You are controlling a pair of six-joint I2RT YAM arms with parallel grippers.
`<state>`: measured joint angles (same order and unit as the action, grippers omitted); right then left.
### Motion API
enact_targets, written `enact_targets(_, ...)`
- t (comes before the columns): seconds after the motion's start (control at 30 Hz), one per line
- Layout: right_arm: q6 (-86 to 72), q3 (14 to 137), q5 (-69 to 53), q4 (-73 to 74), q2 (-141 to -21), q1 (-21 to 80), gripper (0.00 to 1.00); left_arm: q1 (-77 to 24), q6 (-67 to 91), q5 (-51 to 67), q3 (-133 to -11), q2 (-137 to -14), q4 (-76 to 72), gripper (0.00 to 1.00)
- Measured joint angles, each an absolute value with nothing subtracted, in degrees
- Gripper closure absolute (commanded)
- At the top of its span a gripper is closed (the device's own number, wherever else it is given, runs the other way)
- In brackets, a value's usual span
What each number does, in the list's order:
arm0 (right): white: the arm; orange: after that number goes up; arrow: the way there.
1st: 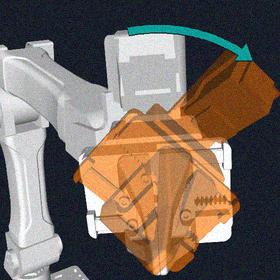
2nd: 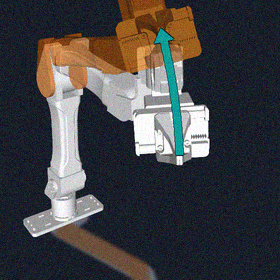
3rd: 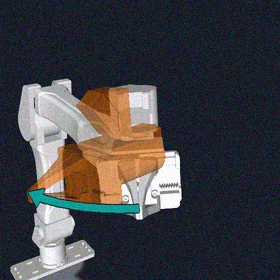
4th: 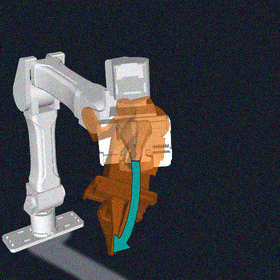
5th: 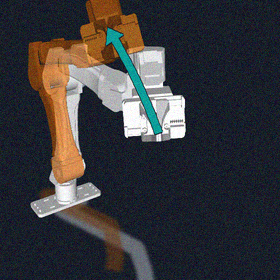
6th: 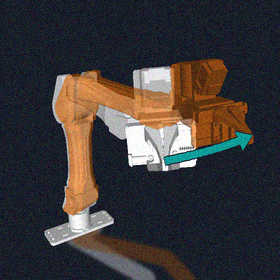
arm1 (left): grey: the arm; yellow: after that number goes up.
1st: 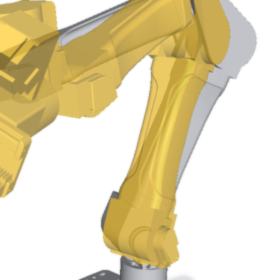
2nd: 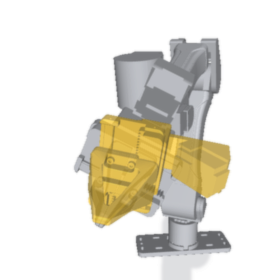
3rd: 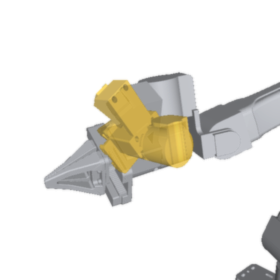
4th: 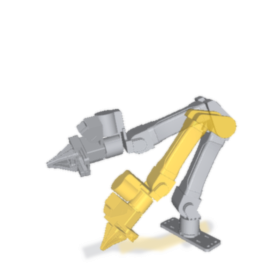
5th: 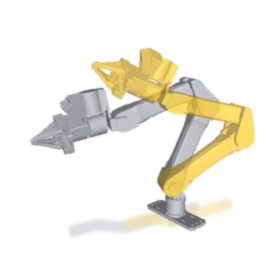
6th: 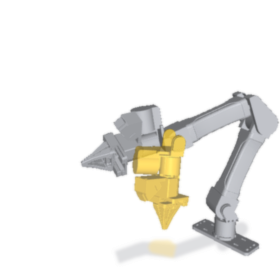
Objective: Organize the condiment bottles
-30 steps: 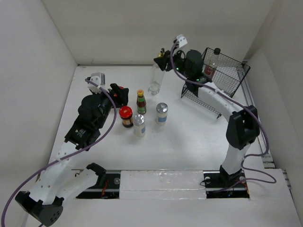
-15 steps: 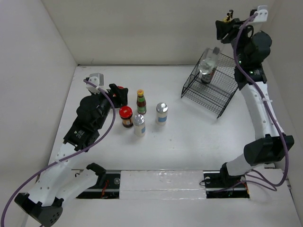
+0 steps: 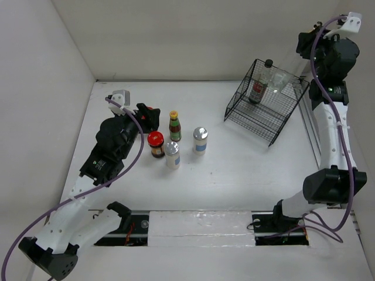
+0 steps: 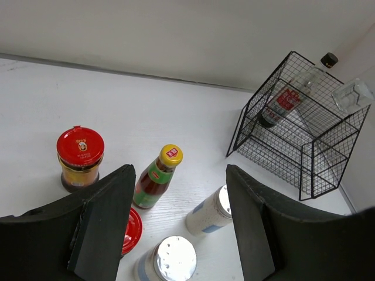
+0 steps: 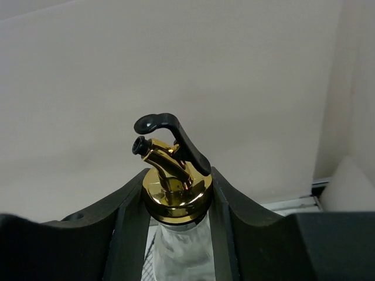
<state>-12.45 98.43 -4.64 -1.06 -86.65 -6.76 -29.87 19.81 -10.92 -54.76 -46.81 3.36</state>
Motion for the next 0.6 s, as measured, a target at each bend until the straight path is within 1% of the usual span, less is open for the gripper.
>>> enact_targets(0.17,-10.8,99.6,-0.4,-0.3,-87.4,-7.8,0.81,-29.9,19.8,-10.9,-54.8,-47.2,3.0,0.41)
enact_targets(0.4,-8.1,105.1,6.7,-0.4,-92.6,-7.8,0.81,-29.9,19.8,-10.9,-54.8,-47.2,2.9,0.41)
enact_targets(0.6,-7.3,104.5,12.6,-0.8,-94.3,-7.8,0.81,-29.9,19.8,-10.9,-54.8,-47.8,2.8,0.41)
